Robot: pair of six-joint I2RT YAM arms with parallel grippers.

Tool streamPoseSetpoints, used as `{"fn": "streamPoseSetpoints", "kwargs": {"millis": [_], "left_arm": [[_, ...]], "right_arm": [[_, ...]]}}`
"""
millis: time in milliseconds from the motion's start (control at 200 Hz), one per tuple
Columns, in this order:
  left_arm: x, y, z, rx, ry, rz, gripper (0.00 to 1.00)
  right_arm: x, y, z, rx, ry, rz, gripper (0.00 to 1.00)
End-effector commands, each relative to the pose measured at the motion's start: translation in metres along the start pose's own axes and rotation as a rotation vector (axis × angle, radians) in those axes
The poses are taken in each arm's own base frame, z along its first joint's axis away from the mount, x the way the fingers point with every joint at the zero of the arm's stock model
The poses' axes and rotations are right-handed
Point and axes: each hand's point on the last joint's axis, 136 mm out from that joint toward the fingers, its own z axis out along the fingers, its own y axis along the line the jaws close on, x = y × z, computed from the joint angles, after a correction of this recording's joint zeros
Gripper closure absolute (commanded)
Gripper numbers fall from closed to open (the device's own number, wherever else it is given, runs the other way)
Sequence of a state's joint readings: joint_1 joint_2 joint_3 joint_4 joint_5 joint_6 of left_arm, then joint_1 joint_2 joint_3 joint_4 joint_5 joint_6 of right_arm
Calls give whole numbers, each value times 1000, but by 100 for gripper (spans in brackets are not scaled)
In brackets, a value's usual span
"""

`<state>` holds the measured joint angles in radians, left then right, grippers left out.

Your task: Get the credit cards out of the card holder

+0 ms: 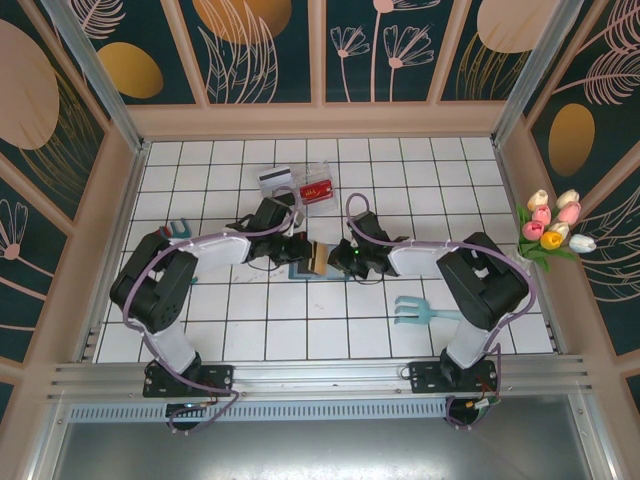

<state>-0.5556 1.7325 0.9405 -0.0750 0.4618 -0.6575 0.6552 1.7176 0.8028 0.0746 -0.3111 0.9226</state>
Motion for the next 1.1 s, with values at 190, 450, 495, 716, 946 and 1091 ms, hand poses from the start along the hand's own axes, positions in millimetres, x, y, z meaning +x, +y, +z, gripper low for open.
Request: {"fn": "streamPoseSetpoints", "kwargs": {"millis": [190, 450, 495, 716, 946, 1091], "left_arm": [[-20, -9, -58, -97, -93, 179, 100], [-40, -80, -89, 181, -197, 202, 100], [-42, -94, -93, 245, -204, 196, 100], [-47, -140, -115, 483, -213, 162, 100], [-42, -162, -135, 635, -210, 122, 100], [-40, -169, -140, 685, -199, 106, 100]], "right_arm": [[-18, 41, -45, -198, -56, -145, 74], [-36, 83, -101, -449, -146, -236, 39], [-38, 90, -112, -506, -163, -243, 35], [-38, 113, -149, -721, -205, -264, 30], [-36, 136, -178, -877, -207, -303, 46], [-32, 148, -195, -962, -214, -331, 68]]}}
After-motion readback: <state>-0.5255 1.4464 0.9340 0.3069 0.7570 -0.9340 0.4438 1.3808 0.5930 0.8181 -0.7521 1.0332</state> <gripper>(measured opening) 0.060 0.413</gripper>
